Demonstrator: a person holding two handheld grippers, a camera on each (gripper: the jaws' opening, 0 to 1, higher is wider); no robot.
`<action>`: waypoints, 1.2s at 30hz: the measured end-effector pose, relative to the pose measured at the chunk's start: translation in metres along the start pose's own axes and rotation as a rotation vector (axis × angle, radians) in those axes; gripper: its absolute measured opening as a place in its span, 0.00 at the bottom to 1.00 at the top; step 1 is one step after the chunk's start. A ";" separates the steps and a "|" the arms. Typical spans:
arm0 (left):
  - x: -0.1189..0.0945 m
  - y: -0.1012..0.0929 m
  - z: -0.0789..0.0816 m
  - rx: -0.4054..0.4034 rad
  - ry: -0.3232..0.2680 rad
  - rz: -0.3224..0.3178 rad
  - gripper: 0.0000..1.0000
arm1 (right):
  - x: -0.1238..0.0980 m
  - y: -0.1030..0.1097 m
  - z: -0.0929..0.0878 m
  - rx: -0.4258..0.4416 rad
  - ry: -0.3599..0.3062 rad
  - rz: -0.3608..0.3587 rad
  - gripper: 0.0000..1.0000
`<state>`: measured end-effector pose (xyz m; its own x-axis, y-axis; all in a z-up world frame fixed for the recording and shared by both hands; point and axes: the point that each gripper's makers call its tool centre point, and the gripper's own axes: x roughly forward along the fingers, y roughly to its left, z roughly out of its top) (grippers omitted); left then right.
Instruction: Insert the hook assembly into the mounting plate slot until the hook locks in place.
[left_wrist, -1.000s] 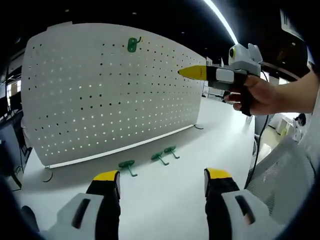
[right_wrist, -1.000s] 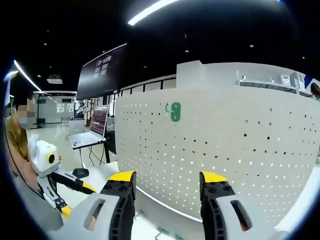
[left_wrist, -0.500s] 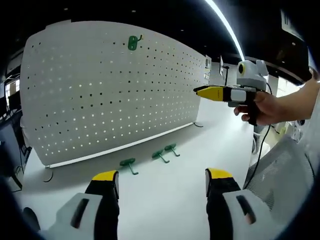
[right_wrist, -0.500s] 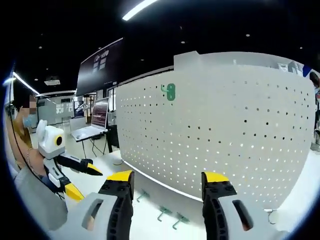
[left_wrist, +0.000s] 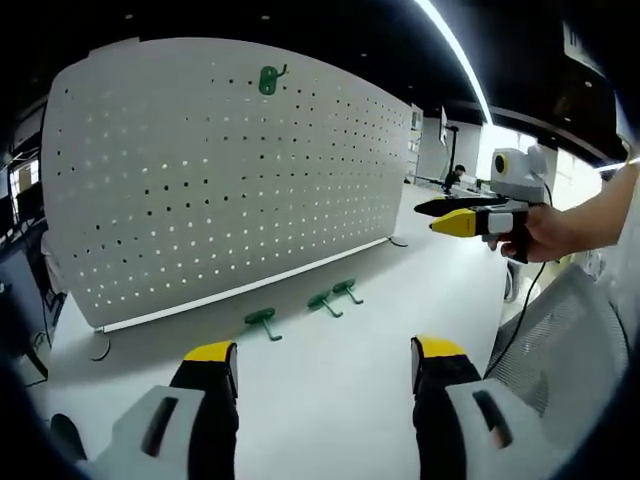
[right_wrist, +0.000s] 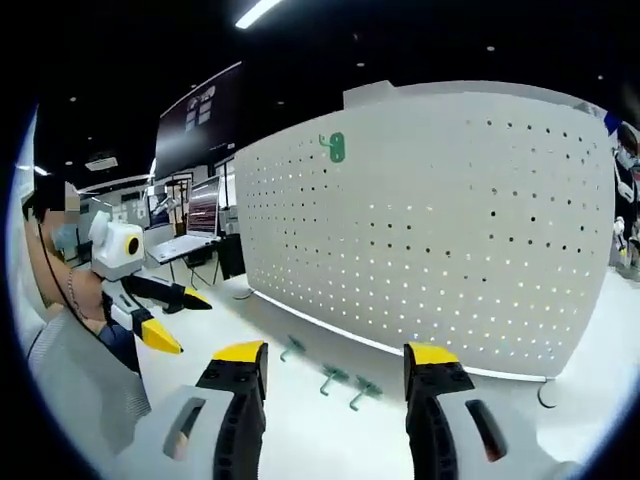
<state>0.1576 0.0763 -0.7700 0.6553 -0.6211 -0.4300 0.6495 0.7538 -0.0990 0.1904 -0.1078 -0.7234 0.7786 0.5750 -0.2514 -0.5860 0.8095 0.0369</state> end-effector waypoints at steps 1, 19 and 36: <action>0.000 0.000 0.000 0.000 0.001 0.000 0.73 | -0.001 0.000 -0.001 -0.001 0.004 0.000 0.53; -0.004 0.003 -0.007 -0.006 0.013 0.004 0.72 | -0.023 -0.003 -0.033 0.024 0.078 -0.007 0.56; -0.005 0.005 -0.012 -0.017 0.023 -0.004 0.71 | -0.036 -0.003 -0.057 0.039 0.158 0.004 0.56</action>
<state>0.1533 0.0859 -0.7787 0.6438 -0.6189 -0.4501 0.6452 0.7552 -0.1156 0.1515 -0.1379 -0.7694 0.7291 0.5550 -0.4005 -0.5776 0.8129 0.0750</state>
